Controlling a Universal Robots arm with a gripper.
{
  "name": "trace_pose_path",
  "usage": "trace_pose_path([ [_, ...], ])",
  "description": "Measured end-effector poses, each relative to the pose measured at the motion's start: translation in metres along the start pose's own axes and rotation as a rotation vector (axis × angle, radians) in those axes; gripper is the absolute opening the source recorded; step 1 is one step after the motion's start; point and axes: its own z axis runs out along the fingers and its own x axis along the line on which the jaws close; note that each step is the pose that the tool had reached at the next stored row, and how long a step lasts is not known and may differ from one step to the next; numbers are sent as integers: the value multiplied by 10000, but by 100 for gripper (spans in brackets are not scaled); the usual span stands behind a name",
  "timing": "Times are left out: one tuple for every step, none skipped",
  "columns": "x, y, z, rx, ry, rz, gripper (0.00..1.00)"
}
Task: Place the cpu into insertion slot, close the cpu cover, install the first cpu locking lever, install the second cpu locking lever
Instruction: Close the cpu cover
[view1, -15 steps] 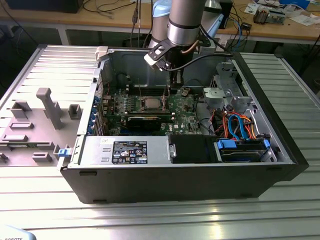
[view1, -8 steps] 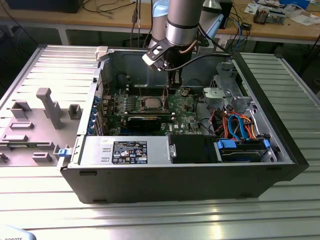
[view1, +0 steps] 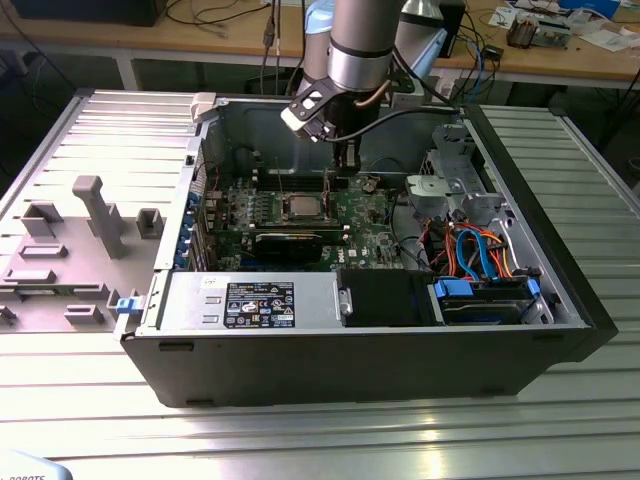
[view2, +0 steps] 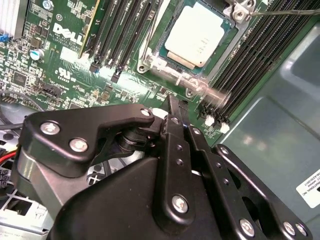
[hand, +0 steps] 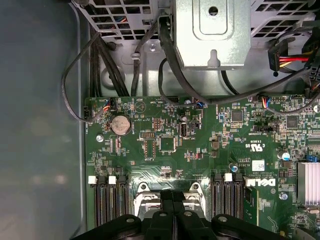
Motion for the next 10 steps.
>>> trace_pose_path([
  [0, -6, 0, 0, 0, 0, 11],
  [0, -10, 0, 0, 0, 0, 11],
  [0, -17, 0, 0, 0, 0, 11],
  [0, -23, 0, 0, 0, 0, 11],
  [0, -23, 0, 0, 0, -2, 11],
  [0, -23, 0, 0, 0, -2, 11],
  [0, -24, 0, 0, 0, 0, 11],
  [-1, -24, 0, 0, 0, 0, 11],
  [0, -25, 0, 0, 0, 0, 11],
  [0, -25, 0, 0, 0, 0, 11],
])
